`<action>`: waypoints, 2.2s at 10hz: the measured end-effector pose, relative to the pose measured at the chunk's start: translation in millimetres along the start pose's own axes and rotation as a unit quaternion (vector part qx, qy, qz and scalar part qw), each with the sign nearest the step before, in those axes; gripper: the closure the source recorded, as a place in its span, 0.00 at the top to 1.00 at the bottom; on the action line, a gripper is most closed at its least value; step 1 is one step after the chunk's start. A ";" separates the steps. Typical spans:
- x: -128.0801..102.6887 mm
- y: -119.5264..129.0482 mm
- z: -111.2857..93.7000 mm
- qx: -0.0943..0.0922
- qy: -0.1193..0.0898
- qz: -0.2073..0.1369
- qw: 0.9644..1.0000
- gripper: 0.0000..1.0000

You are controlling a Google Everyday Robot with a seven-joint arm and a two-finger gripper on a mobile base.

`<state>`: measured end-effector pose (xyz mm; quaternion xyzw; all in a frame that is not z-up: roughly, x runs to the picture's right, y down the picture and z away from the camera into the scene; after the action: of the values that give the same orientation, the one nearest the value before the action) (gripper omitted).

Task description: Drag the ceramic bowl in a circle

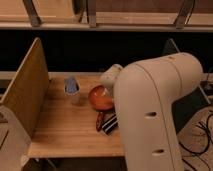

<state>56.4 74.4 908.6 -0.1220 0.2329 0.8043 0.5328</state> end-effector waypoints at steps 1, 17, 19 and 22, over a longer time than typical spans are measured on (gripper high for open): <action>-0.4 3.3 9.1 -0.004 0.014 0.008 1.000 0.80; -54.2 -32.5 17.1 0.012 0.008 0.028 1.000 0.00; -60.5 -7.0 18.8 0.007 -0.005 0.013 1.000 0.00; -40.9 35.6 14.1 -0.035 0.000 -0.022 0.999 0.00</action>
<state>41.1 37.3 947.7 -0.1461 0.2020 0.8001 0.5456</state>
